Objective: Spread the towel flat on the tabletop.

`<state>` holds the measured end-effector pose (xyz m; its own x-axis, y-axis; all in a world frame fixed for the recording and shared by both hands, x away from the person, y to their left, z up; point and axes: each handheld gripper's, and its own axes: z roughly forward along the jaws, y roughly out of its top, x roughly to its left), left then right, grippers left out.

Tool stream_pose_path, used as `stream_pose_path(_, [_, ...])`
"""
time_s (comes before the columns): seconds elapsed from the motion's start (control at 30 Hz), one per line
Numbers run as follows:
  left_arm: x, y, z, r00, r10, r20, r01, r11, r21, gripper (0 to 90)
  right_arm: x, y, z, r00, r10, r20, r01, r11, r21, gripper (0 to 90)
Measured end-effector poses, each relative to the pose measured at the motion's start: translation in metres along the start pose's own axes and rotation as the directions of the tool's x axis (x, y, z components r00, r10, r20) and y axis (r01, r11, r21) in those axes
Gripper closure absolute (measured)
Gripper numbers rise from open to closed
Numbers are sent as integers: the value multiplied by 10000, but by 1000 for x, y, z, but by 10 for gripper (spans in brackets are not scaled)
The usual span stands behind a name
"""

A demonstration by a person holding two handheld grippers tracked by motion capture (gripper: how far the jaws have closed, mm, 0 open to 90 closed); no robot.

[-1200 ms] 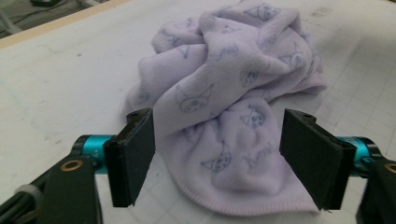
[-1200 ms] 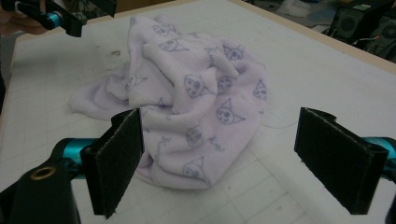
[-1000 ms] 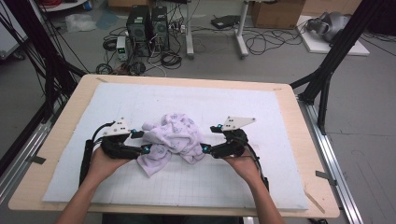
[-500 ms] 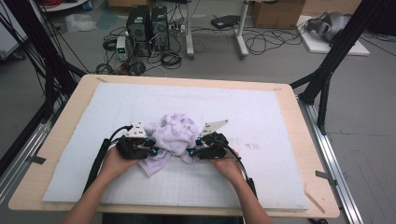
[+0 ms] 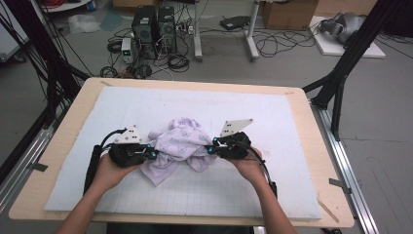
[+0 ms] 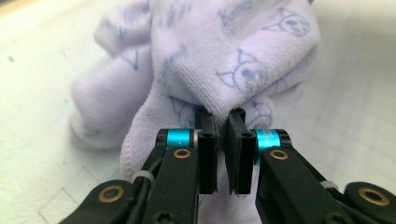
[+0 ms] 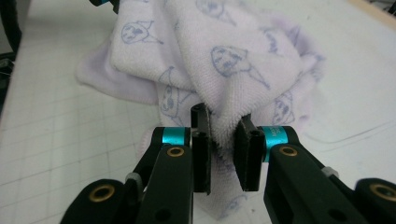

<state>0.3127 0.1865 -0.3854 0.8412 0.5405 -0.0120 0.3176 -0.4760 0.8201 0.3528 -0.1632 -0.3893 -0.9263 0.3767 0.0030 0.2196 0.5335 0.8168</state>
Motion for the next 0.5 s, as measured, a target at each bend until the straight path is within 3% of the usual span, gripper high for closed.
stream_pose_path(0.2, [-12,13,-22,9992,386,31,-385,9988,-317,839,1,16,-25,9989,-458,72,460,9987,-197,800])
stream_pose_path(0.3, [-12,15,-23,9987,500,-118,-502,9985,-229,838,0,18,-26,9983,-562,152,564,9984,-99,801])
stream_pose_path(0.43, [2,14,-9,9981,304,-543,-300,9995,77,839,-13,14,-18,9991,-161,403,157,9998,118,802])
stream_pose_path(0.47, [13,16,2,9975,77,-696,-64,9998,186,839,-23,15,-13,9983,45,579,-61,9996,280,804])
stream_pose_path(0.5, [13,16,2,9975,77,-696,-64,9998,186,839,-23,15,-13,9983,45,579,-61,9996,280,804])
